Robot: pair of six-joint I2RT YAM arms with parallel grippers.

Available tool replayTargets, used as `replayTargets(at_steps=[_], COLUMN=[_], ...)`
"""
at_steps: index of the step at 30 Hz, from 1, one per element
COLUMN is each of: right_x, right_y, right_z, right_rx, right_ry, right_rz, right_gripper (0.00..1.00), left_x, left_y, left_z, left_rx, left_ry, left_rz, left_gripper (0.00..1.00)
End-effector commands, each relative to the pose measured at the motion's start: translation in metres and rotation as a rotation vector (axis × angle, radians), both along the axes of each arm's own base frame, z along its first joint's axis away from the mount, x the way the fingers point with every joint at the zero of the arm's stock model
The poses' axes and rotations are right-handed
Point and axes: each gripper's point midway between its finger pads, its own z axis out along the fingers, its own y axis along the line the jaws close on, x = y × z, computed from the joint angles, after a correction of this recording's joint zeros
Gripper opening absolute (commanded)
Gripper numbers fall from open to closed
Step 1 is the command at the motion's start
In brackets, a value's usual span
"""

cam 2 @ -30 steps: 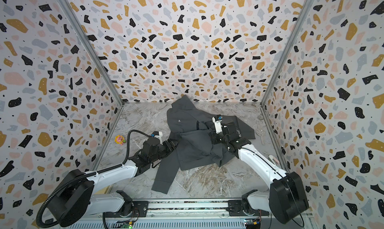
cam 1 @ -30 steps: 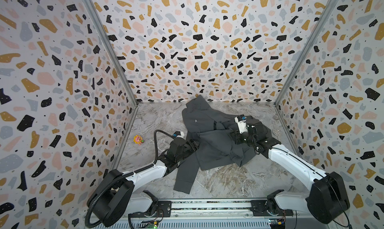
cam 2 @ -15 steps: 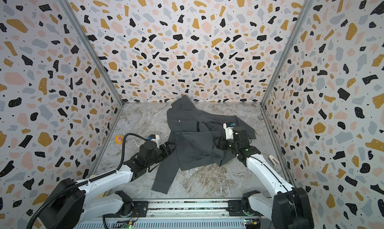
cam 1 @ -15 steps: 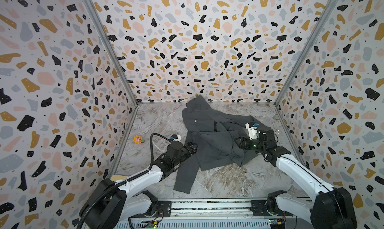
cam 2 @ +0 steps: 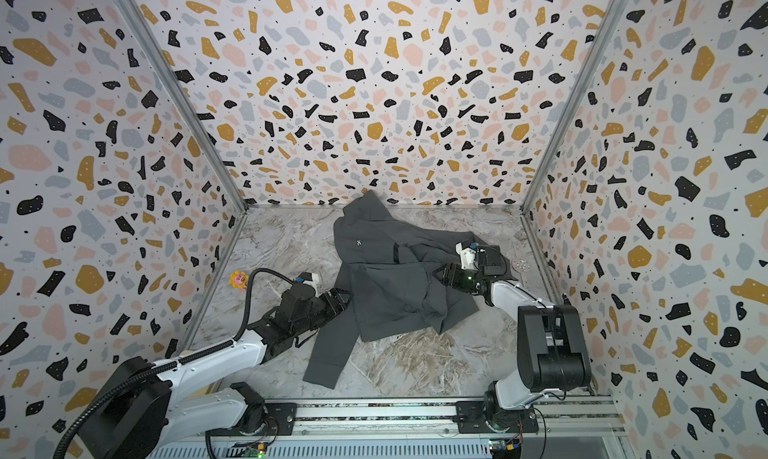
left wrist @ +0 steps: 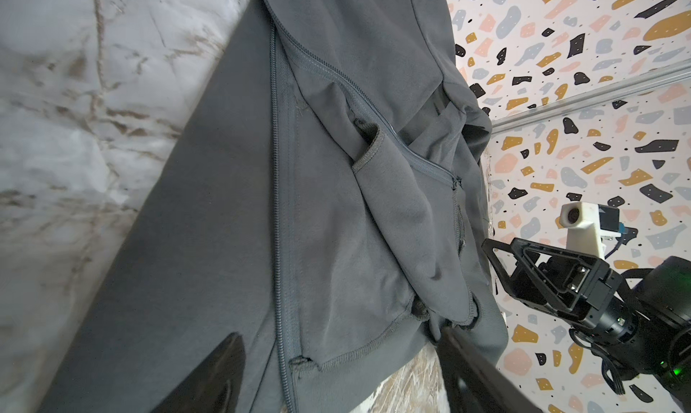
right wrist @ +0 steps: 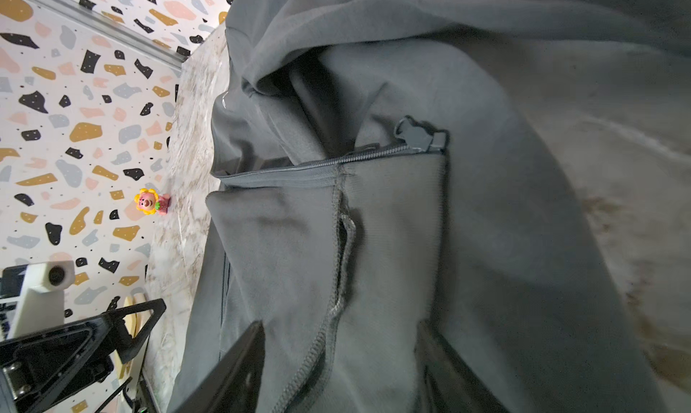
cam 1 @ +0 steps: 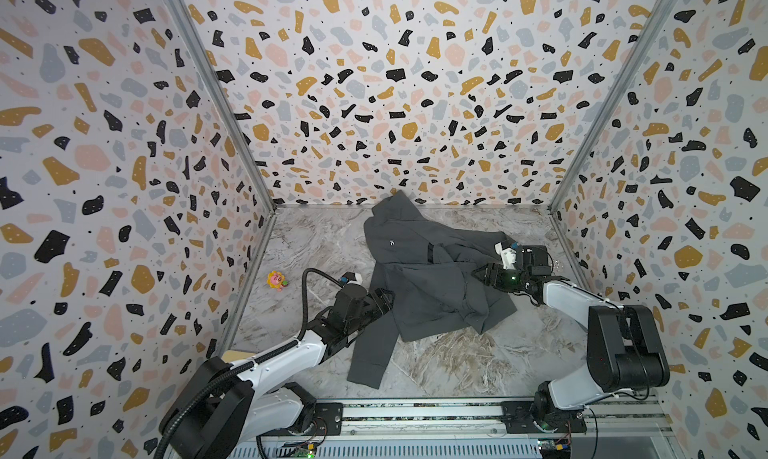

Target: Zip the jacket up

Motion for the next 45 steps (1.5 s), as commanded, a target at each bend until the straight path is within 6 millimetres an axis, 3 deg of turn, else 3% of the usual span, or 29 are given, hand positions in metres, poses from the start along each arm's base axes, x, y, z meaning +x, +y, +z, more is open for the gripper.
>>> replayTargets(at_steps=[1, 16, 28, 32, 37, 45], right_x=[0.014, 0.028, 0.044, 0.052, 0.054, 0.038], right_y=[0.004, -0.012, -0.002, 0.009, 0.028, 0.052], right_z=[0.011, -0.020, -0.036, -0.029, -0.012, 0.019], right_rx=[0.046, -0.028, 0.028, 0.067, 0.108, 0.057], right_ry=[-0.034, 0.058, 0.082, 0.052, 0.009, -0.057], right_rz=[0.024, -0.013, 0.027, 0.062, 0.128, 0.203], right_gripper=[0.63, 0.66, 0.66, 0.65, 0.56, 0.14], left_x=[0.005, 0.004, 0.003, 0.002, 0.000, -0.001], left_y=[-0.006, -0.006, -0.009, -0.007, -0.007, -0.007], left_z=[0.008, 0.006, 0.005, 0.005, 0.006, 0.006], left_rx=[-0.004, 0.006, 0.006, 0.012, 0.014, 0.025], left_ry=[-0.025, -0.014, -0.006, -0.006, -0.004, -0.007], left_rz=[-0.014, -0.022, -0.038, -0.040, -0.047, -0.055], left_gripper=[0.83, 0.83, 0.83, 0.83, 0.83, 0.83])
